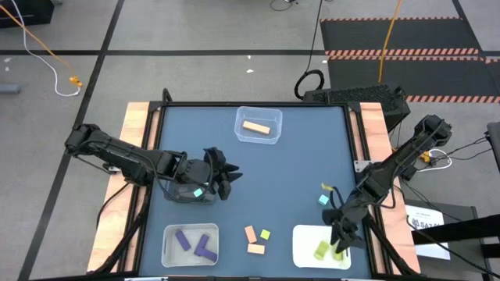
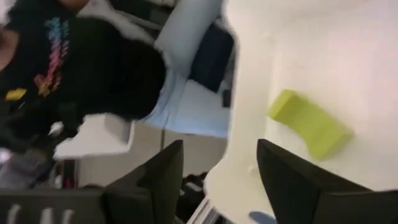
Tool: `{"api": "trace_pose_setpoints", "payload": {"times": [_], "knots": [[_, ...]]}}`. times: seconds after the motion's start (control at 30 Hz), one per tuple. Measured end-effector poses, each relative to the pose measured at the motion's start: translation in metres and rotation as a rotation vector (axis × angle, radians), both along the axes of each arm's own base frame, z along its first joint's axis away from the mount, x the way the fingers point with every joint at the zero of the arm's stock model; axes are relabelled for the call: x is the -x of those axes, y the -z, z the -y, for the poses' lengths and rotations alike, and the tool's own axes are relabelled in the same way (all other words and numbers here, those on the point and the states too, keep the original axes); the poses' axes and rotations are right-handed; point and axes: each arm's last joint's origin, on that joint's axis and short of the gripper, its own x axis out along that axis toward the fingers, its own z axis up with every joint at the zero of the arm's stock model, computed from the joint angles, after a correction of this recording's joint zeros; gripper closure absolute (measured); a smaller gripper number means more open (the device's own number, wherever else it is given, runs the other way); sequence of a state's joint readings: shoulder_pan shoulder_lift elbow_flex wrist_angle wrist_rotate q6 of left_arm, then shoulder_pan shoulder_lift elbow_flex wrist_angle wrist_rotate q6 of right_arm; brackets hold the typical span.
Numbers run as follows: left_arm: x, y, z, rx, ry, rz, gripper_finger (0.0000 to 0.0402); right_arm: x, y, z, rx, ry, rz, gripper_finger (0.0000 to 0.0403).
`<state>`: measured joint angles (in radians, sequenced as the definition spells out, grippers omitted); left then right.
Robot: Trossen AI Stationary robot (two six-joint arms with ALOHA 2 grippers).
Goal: Sort & place blocks by color
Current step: Put the blue blocks into the black bin
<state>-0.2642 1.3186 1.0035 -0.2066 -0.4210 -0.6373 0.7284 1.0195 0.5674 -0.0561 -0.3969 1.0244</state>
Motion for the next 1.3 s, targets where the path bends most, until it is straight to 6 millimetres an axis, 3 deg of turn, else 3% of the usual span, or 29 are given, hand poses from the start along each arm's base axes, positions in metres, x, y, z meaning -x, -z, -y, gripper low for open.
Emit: {"api": "trace_pose_setpoints", "payload": {"times": [0.2, 0.3, 0.4, 0.53, 0.73, 0.97, 1.3], "knots": [[0.000, 0.000, 0.000, 0.000, 0.001, 0.000, 0.0265, -0.010, -0.017, -0.002, -0.055, -0.052, 0.316, 0.0197], [0.000, 0.000, 0.000, 0.000, 0.000, 0.000, 0.0265, -0.021, -0.024, 0.005, 0.006, 0.044, 0.506, 0.0201], [0.000, 0.000, 0.000, 0.011, -0.005, 0.002, 0.0265, -0.032, -0.022, 0.018, 0.129, 0.204, 0.563, 0.0201], [0.000, 0.000, 0.000, 0.031, -0.015, 0.007, 0.0265, -0.039, -0.005, 0.043, 0.270, 0.317, 0.383, 0.0201], [0.000, 0.000, 0.000, 0.022, -0.010, 0.005, 0.0265, -0.028, 0.020, 0.070, 0.417, 0.366, 0.030, 0.0201], [0.000, 0.000, 0.000, -0.014, 0.008, -0.003, 0.0265, -0.020, 0.029, 0.079, 0.493, 0.377, -0.107, 0.0194], [0.000, 0.000, -0.001, -0.051, 0.025, -0.011, 0.0265, -0.007, 0.037, 0.088, 0.671, 0.443, -0.228, 0.0120]]}}
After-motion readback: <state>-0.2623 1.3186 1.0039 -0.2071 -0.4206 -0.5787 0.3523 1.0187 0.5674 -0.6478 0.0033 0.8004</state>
